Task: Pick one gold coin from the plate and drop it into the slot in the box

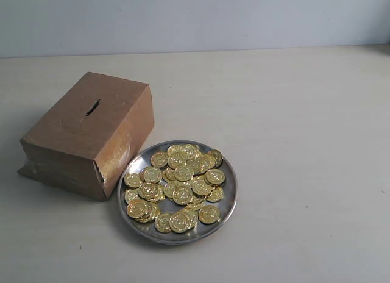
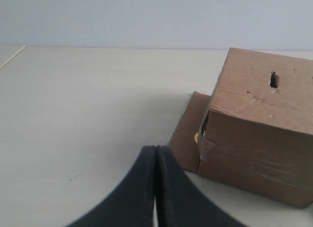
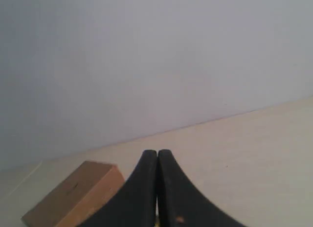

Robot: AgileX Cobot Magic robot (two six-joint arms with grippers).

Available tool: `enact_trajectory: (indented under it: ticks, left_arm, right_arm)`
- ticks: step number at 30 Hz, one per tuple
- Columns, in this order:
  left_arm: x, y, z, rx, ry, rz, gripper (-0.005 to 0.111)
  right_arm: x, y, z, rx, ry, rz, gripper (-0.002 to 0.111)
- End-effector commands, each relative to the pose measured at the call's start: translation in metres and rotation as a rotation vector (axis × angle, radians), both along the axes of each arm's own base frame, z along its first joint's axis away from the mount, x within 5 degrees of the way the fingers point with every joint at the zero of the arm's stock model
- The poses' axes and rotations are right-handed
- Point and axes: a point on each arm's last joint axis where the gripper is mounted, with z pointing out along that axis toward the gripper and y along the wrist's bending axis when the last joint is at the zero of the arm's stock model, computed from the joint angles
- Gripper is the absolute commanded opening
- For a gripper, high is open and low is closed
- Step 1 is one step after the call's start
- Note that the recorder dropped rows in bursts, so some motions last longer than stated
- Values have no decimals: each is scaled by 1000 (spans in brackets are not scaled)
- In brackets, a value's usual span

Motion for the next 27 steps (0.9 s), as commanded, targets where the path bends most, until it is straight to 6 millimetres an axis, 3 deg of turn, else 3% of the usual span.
enact_trajectory:
  ticks: [1, 10, 15, 22, 27]
  left_arm:
    - [0, -1, 1, -7, -6, -7, 0]
    - [0, -1, 1, -7, -6, -7, 0]
    - [0, -1, 1, -7, -6, -7, 0]
    - [0, -1, 1, -5, -6, -7, 0]
    - [0, -1, 1, -5, -6, -7, 0]
  right_arm:
    - [12, 13, 18, -147, 86, 167, 0]
    - [69, 23, 45, -261, 265, 373, 0]
    - [115, 29, 48, -266, 419, 517, 0]
    - [178, 29, 31, -243, 580, 574, 0]
    - [206, 42, 5, -339, 671, 630, 0]
